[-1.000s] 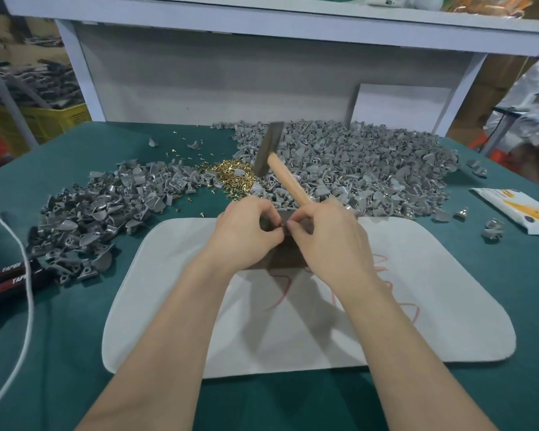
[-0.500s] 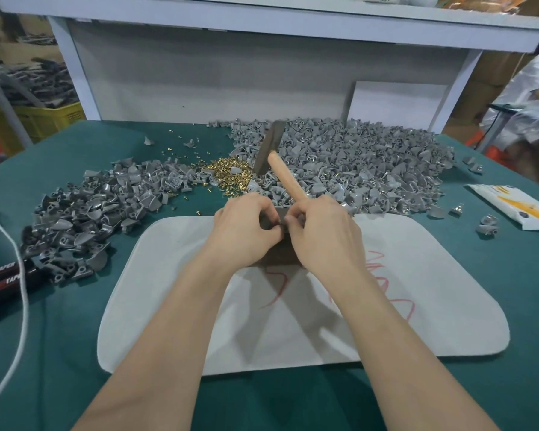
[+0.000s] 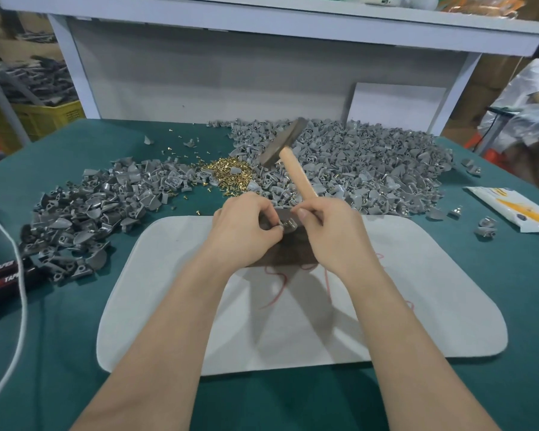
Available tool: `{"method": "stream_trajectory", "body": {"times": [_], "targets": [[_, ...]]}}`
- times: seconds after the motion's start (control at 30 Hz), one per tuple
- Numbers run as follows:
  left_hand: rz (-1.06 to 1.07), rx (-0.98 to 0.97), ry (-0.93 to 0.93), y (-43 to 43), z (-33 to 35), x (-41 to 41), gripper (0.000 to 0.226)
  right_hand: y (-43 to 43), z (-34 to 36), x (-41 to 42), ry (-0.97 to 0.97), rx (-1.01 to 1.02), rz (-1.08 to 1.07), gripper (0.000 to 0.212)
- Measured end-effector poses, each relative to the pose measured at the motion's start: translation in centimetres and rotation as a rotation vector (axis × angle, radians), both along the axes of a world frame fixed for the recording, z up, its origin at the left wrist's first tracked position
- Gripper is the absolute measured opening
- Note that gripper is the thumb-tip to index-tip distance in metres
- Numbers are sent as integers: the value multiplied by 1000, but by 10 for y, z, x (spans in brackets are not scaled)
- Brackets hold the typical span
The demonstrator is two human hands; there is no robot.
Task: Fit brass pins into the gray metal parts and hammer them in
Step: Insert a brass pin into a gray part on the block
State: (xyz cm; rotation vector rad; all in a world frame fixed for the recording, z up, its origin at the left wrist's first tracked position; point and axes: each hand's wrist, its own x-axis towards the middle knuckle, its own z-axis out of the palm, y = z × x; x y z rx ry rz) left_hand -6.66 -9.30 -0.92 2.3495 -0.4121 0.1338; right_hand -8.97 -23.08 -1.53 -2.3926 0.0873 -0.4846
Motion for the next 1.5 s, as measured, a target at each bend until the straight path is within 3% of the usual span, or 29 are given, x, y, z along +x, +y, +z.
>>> {"method": "stream_trajectory", "body": {"times": [0.13,0.3,0.43,1.3,1.4,1.5], "targets": [[-3,-22,-2,-1,-1,0,18,1,-1,1,13,63,-12,6],[8,16,-17,0,0,1,13,8,1,-2,18,-137,-50,7],[8,12,-15,-1,-1,0,16,11,3,-3,39,-186,-67,10],[-10,5,-30,-1,-3,1,14,6,3,3,80,-177,-45,6],[19,16,-22,-1,-4,0,19,4,-1,1,55,-95,-23,6],[146,1,-20,1,-5,2,25,-2,2,-2,-4,90,54,22]]}}
